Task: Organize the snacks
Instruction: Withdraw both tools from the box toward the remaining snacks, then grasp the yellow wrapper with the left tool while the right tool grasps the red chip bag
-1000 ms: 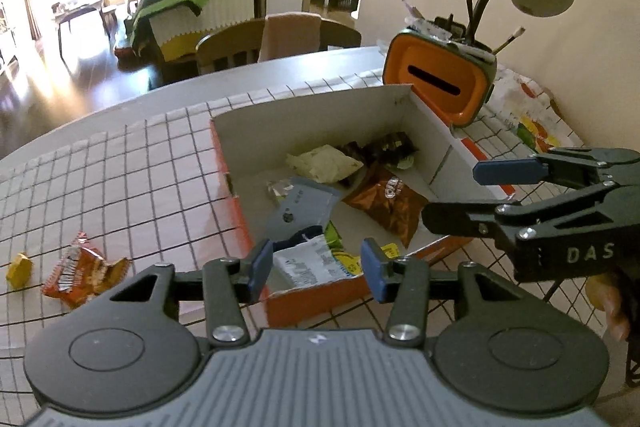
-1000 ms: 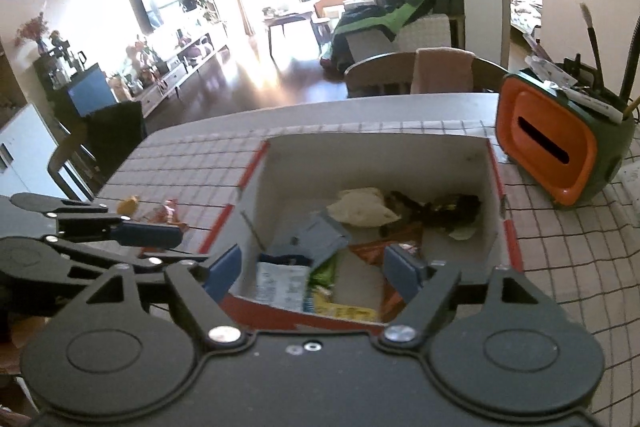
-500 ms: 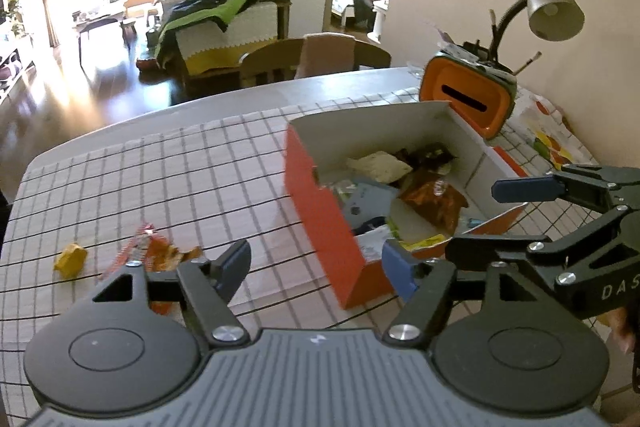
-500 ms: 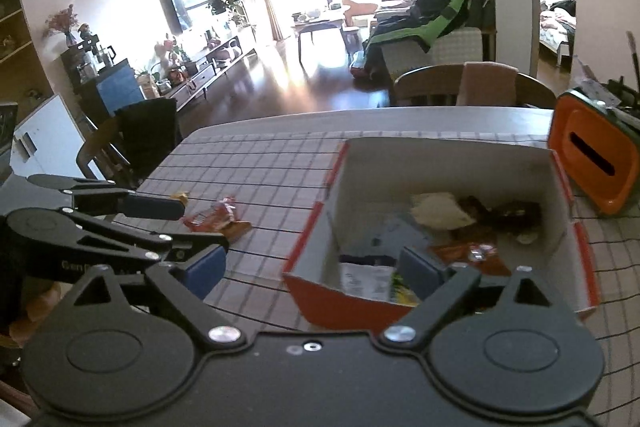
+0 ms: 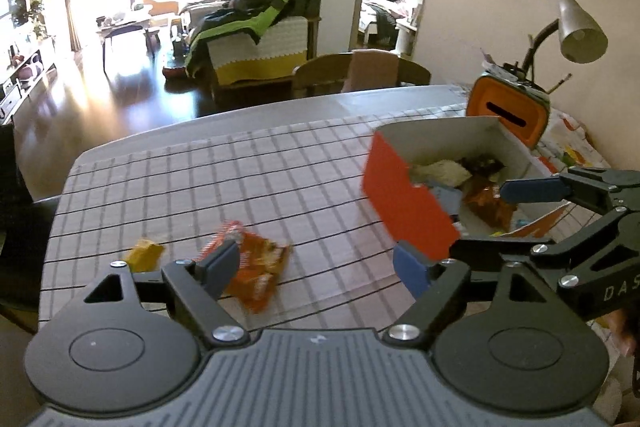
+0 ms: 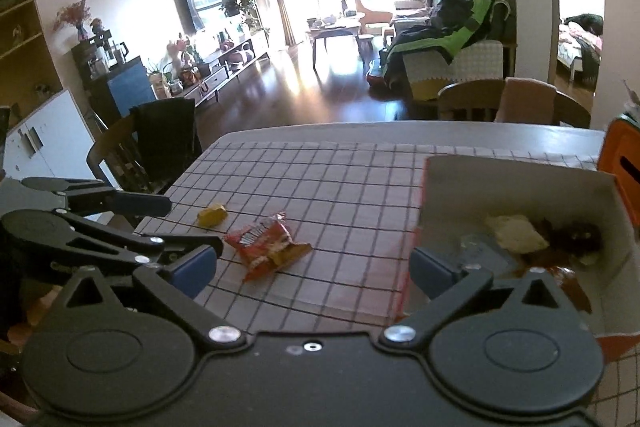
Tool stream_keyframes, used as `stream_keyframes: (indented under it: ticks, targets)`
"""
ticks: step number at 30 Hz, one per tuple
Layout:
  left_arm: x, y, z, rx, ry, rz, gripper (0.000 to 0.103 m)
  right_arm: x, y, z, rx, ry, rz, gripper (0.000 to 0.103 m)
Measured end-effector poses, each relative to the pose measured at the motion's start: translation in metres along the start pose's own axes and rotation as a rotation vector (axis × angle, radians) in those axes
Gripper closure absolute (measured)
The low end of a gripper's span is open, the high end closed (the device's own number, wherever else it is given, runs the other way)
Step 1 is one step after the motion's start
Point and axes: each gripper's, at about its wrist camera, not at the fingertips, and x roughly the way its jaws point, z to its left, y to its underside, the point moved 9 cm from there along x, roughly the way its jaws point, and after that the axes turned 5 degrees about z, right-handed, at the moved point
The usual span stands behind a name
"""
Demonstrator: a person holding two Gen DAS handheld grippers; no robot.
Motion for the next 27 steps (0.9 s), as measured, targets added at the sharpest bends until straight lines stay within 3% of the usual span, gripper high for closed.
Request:
stream_keyframes:
  ticks: [13,27]
  targets:
    - [0.021,0.013,0.1,0.001,-0.04,0.037,0.018,0.065,-0.013,0.041,-0.054,0.024,0.038,0.0]
    - [0.098,0.022,0.173,-0.004,-0.007,0.183,0.018,0.154,-0.006,0.067,-0.258,-0.011,0.197,0.0]
